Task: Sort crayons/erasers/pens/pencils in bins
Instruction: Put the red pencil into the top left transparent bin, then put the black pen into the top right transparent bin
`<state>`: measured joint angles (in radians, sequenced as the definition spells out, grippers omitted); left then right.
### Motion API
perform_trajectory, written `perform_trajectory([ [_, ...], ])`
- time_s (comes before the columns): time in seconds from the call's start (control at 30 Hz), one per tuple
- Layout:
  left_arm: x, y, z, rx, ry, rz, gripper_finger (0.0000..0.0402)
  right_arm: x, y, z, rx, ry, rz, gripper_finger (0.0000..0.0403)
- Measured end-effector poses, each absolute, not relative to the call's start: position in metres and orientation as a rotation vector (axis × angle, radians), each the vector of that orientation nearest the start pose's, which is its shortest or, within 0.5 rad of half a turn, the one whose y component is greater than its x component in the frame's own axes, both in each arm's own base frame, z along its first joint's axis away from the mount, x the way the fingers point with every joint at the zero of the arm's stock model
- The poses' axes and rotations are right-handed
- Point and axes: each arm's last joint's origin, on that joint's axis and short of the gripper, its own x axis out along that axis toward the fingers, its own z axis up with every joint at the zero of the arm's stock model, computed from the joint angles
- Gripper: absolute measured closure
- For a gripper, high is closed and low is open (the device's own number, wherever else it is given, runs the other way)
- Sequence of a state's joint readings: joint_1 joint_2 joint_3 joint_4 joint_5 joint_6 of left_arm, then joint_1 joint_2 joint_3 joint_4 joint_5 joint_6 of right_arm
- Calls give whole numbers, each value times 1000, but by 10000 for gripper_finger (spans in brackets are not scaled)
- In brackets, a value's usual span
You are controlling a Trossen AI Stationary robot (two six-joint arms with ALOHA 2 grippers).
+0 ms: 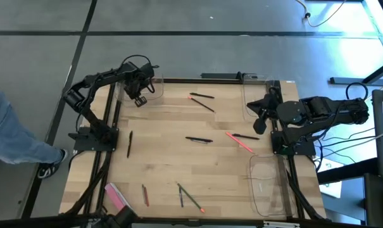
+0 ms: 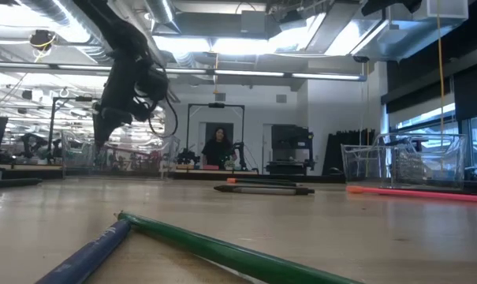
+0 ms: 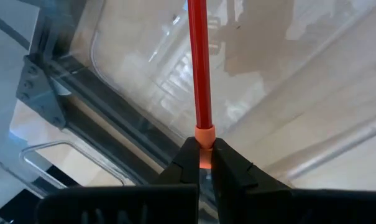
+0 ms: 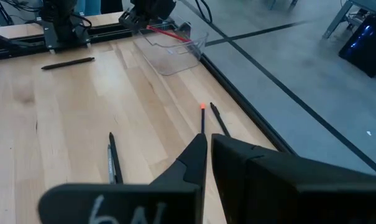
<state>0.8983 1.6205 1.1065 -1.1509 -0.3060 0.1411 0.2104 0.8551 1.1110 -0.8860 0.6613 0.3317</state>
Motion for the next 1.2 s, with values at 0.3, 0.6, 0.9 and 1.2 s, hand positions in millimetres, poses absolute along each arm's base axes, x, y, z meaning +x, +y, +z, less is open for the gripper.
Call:
perform_trajectory([
  [0.3, 158, 221, 199, -420, 1711, 771, 387, 143, 12, 370, 55, 488, -523, 376],
  [0.6, 159, 222, 199, -411, 1696, 774, 328, 143, 12, 370, 55, 491, -516, 376],
  [0.9, 157, 219, 207, -423, 1665, 819, 325, 143, 13, 370, 60, 490, -516, 376],
  [1.2, 153, 176, 269, -409, 1334, 980, 326, 144, 11, 372, 70, 457, -547, 376],
])
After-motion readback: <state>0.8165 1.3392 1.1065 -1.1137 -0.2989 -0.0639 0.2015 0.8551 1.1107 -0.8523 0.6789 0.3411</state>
